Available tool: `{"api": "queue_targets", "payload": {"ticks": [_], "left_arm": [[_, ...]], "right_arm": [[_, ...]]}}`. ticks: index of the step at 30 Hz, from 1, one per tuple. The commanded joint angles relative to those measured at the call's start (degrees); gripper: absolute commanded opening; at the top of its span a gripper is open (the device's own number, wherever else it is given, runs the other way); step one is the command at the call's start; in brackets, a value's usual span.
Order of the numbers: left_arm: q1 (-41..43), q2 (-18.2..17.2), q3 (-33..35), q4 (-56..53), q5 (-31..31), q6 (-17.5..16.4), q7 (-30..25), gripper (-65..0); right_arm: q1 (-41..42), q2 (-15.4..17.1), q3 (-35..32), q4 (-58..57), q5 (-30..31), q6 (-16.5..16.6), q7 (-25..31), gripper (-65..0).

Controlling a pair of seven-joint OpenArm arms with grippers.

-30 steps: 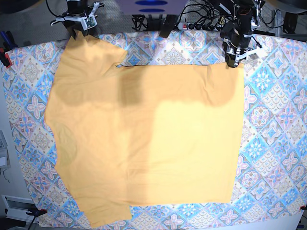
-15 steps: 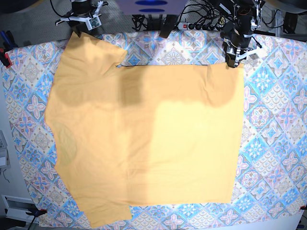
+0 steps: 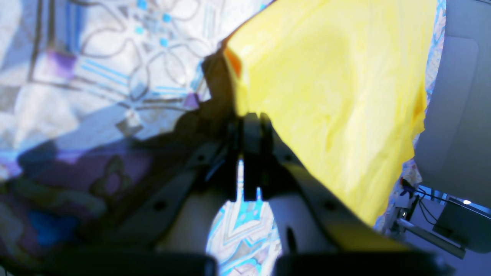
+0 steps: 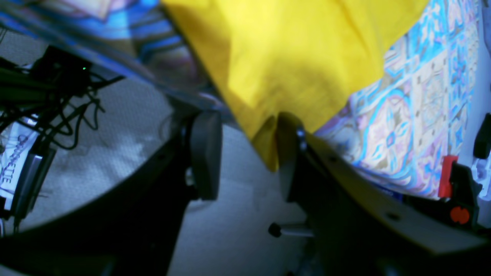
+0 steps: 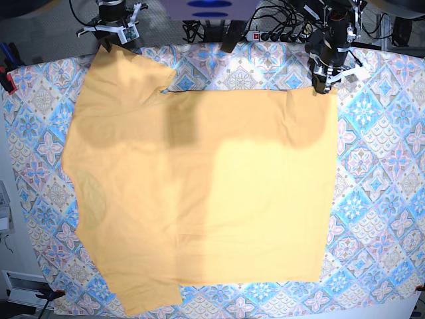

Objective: Fold the T-shirt properly
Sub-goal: 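Lift the shoulder edge with both grippers and pull it toward the robot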

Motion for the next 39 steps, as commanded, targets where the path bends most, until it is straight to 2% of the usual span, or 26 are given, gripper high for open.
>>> {"api": "queue_targets", "payload": {"ticks": [1, 5, 14, 23, 32, 39], "left_arm": [[0.4, -0.4, -0.2, 0.5, 0.1, -0.2, 0.0, -65.0], [0.4, -0.4, -0.1, 0.5, 0.1, -0.2, 0.0, -65.0], [0.4, -0.3, 0.1, 0.5, 0.1, -0.2, 0.0, -65.0], [1.0, -0.3, 0.2, 0.5, 0.1, -0.2, 0.0, -65.0], [5.9, -0.5, -0.1, 0.6, 0.2, -0.2, 0.1, -65.0], [9.1, -2.0, -0.3, 0.8, 0.2, -0.3, 0.1, -65.0]], "right_arm": [[-0.7, 0.3, 0.3, 0.7, -0.1, -0.7, 0.9, -41.8], [0.1, 0.8, 0.3, 0.7, -0.1, -0.8, 0.9, -45.6], [0.7, 1.0, 2.3, 0.7, 0.0, -0.8, 0.8, -65.0], [-2.5, 1.0, 2.3, 1.1, -0.1, -0.8, 1.1, -65.0], [-5.4, 1.3, 2.5, 1.2, -0.1, -0.8, 1.3, -65.0], [-8.2, 2.2, 2.8, 4.1, -0.1, -0.8, 1.3, -65.0]]}}
